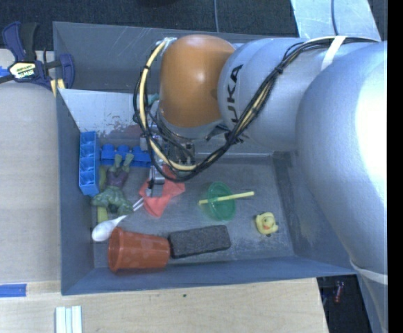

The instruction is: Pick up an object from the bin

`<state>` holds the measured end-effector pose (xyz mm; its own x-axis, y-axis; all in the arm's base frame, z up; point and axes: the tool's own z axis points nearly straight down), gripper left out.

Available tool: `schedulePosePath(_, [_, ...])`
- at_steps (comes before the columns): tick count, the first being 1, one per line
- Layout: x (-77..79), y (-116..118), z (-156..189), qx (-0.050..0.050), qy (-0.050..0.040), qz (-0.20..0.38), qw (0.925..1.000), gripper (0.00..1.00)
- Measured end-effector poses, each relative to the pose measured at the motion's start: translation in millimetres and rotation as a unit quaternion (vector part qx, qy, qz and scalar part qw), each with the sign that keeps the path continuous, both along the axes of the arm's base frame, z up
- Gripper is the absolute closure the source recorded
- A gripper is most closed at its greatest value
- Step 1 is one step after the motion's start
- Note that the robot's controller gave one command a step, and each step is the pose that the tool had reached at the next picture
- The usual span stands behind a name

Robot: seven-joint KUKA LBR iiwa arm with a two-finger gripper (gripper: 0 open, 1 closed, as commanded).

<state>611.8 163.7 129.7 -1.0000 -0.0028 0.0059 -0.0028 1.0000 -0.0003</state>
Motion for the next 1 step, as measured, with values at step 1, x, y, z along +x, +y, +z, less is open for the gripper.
schedulePosePath(1, [2.3,-0.5,4.8,0.001,-0.0041,-0.001,1.0,0.0])
